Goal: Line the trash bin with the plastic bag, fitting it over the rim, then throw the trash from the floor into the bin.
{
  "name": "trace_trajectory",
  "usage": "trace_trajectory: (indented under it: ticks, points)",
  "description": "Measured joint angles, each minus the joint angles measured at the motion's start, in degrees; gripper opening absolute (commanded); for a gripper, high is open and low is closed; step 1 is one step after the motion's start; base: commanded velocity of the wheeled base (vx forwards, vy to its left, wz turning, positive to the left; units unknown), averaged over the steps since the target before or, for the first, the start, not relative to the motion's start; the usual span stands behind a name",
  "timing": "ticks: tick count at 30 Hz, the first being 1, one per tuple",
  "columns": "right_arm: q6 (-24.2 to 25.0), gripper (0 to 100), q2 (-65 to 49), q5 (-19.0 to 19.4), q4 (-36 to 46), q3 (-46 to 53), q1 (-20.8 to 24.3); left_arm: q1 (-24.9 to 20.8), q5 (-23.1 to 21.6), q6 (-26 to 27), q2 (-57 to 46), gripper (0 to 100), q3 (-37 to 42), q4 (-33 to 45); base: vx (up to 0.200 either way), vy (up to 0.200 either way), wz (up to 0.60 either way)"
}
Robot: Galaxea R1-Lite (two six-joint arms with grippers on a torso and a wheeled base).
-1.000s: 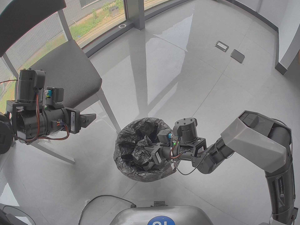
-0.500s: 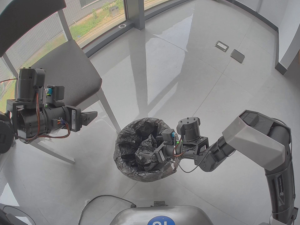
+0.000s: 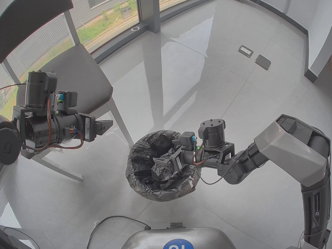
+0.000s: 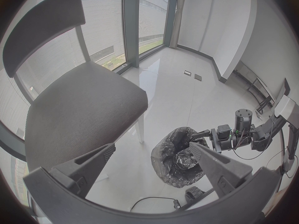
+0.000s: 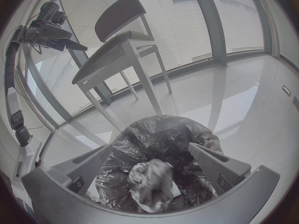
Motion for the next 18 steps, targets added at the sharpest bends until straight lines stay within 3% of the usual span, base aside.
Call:
trace_trajectory:
  ticks: [18]
  points:
    - [-0.3,100,-2.1,-0.1,2.2,2.6,-0.1,-0.9,0.0,-0.1,2.0,100,-1.4,-0.7,0.000,0.000,0.00]
